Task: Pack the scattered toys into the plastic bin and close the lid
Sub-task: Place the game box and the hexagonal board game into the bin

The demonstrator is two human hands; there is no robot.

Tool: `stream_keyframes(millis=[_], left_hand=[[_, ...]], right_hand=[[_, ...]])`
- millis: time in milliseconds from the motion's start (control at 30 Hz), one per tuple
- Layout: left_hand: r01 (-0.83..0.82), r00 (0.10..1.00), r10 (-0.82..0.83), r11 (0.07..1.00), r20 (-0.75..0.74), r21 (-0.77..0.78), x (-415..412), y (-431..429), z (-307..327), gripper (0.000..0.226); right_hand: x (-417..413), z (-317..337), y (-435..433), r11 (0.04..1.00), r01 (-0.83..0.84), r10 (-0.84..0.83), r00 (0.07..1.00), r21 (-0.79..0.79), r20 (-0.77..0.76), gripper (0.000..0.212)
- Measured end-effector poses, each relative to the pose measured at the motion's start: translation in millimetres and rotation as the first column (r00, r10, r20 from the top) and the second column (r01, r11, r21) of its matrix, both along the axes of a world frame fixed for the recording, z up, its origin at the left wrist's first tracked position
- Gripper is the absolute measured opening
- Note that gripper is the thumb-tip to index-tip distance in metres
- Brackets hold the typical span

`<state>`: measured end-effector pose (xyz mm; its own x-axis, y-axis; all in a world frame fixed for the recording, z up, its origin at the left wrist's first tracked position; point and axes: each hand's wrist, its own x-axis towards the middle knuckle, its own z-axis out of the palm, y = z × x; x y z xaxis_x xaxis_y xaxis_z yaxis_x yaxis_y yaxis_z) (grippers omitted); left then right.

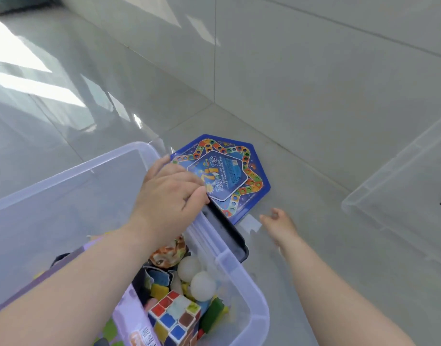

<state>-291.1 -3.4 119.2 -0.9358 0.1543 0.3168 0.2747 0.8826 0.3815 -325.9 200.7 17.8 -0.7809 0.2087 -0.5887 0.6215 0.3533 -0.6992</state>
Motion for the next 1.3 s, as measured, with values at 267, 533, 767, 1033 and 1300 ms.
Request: stream_keyframes(millis=[267, 533, 767, 1033, 1300], left_hand=[[0.091, 0.990, -0.086, 0.995, -0.113, 0.035, -3.1, -1.0, -11.3, 0.044], [0.101, 0.986, -0.090, 0.992, -0.137, 0.075, -4.5, -2.8, -13.2, 0.041], [0.117, 0.983, -0.100, 0.988, -0.152, 0.105, -3.3, -2.9, -12.7, 0.042], [0.110, 0.986, -0.096, 0.988, -0.134, 0.105, -8.7, -4.5, -13.2, 0.044], [0.050, 0.999, -0.051, 0.996, 0.005, 0.069, -6.1, 1.5, -0.8, 0.045]], right_hand=[[-93.0, -13.0, -8.7, 0.974, -0.138, 0.147, 0.988, 0.177, -0.042, 0.064], [-86.0, -28.7, -40.0, 0.987, -0.111, 0.104, 0.992, 0.113, 0.065, 0.069], [-76.7, -24.9, -54.7, 0.642, -0.426, 0.599, 0.798, 0.638, -0.070, 0.069], [-56.5, -36.6, -32.6, 0.251, -0.690, 0.822, 0.522, 0.679, 0.227, 0.061], [59.5, -21.3, 121.4, 0.359, -0.668, 0.708, 0.650, 0.652, 0.276, 0.100]])
